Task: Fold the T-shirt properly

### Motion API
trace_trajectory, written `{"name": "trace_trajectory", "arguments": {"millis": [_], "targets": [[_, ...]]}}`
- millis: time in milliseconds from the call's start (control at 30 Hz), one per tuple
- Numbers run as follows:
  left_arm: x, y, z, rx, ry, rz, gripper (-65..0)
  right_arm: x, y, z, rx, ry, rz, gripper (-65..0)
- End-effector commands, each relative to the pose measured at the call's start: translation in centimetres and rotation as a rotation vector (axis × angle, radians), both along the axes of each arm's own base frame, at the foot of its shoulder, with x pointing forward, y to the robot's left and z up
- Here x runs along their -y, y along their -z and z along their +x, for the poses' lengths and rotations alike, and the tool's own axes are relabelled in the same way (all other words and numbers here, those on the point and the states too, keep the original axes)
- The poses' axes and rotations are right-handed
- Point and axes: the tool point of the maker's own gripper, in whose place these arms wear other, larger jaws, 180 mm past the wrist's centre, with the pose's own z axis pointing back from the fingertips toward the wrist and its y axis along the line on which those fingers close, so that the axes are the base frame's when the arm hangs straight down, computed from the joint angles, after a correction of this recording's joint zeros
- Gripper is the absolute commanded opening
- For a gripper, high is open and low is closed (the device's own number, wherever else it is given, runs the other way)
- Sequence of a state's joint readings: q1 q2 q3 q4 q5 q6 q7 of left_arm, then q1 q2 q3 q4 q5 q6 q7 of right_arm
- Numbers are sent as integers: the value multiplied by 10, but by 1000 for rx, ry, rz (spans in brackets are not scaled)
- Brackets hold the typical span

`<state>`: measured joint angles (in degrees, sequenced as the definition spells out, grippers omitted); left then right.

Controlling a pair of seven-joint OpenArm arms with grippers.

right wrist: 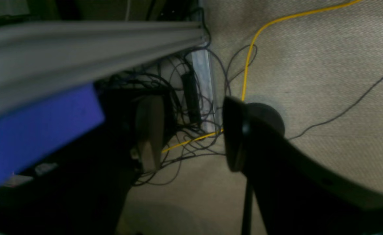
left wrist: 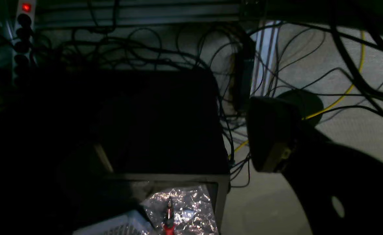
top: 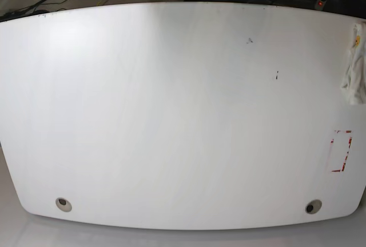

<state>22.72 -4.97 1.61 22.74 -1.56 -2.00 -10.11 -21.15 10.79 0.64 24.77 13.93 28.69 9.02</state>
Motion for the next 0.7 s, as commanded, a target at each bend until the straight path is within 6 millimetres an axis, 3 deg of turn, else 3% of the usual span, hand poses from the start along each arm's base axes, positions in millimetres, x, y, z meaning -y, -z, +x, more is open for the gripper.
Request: {"name": "trace_trajectory", "arguments": {"millis": [0,100,300,433,667], "targets": [[-5,3,-1,-19,-7,9,-150,2,4,2,-20,-5,7,-380],[-7,10,18,-24,-19,14,-150,3,9,23,-8,-19,5,-380],[-9,19,37,-94,-50,21,-151,19,18,53,-1,-93,-95,-376],[-7,20,70,-43,-51,17,-151,22,19,65,11,-114,-125,-376],[-7,21,65,-83,-56,18,-151,23,19,67,14,-115,-129,-374]]}}
